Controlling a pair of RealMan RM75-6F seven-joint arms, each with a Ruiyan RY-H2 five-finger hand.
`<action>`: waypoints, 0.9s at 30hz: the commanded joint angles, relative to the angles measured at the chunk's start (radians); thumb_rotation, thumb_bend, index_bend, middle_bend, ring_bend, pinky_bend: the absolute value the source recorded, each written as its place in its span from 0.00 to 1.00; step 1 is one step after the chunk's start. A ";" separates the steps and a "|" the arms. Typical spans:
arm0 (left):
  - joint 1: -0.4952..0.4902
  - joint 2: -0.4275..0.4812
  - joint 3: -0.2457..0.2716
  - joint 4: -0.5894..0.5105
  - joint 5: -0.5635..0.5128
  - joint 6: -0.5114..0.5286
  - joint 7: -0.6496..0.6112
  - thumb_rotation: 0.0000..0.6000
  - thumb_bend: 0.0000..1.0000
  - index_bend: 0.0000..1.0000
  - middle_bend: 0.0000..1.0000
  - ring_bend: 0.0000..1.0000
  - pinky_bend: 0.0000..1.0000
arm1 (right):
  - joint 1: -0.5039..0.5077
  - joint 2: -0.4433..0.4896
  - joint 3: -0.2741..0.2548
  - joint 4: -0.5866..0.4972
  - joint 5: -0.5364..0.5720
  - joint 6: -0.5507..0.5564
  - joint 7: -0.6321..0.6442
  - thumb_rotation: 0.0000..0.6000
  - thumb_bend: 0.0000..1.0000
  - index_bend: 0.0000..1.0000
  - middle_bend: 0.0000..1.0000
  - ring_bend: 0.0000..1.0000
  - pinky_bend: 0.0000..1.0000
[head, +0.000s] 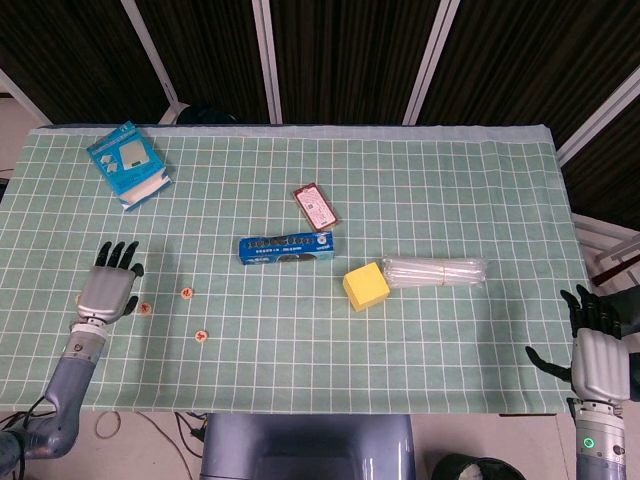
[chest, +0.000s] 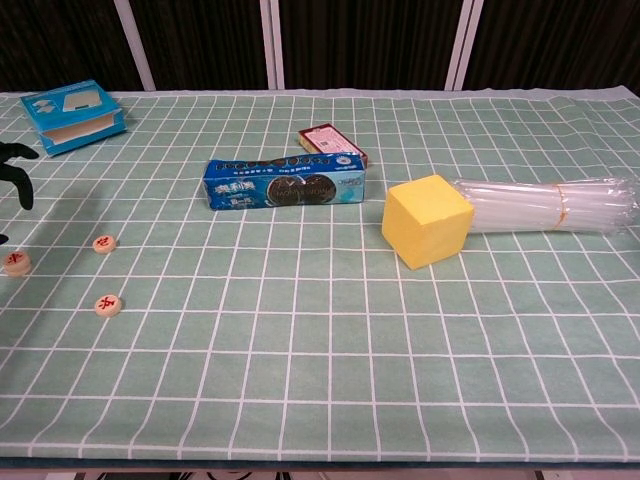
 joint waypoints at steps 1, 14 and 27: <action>-0.017 0.030 -0.024 -0.047 0.003 -0.020 -0.038 1.00 0.28 0.36 0.04 0.00 0.00 | 0.000 0.000 0.001 0.000 0.000 0.001 -0.001 1.00 0.27 0.12 0.05 0.01 0.00; -0.084 0.023 -0.048 -0.248 -0.033 0.012 0.152 1.00 0.21 0.34 0.04 0.00 0.00 | -0.003 0.007 0.006 -0.007 0.012 -0.001 0.014 1.00 0.27 0.12 0.05 0.01 0.00; -0.123 -0.086 -0.033 -0.190 -0.136 0.017 0.267 1.00 0.21 0.37 0.05 0.00 0.00 | -0.001 0.010 0.007 -0.008 0.017 -0.009 0.024 1.00 0.27 0.12 0.05 0.01 0.00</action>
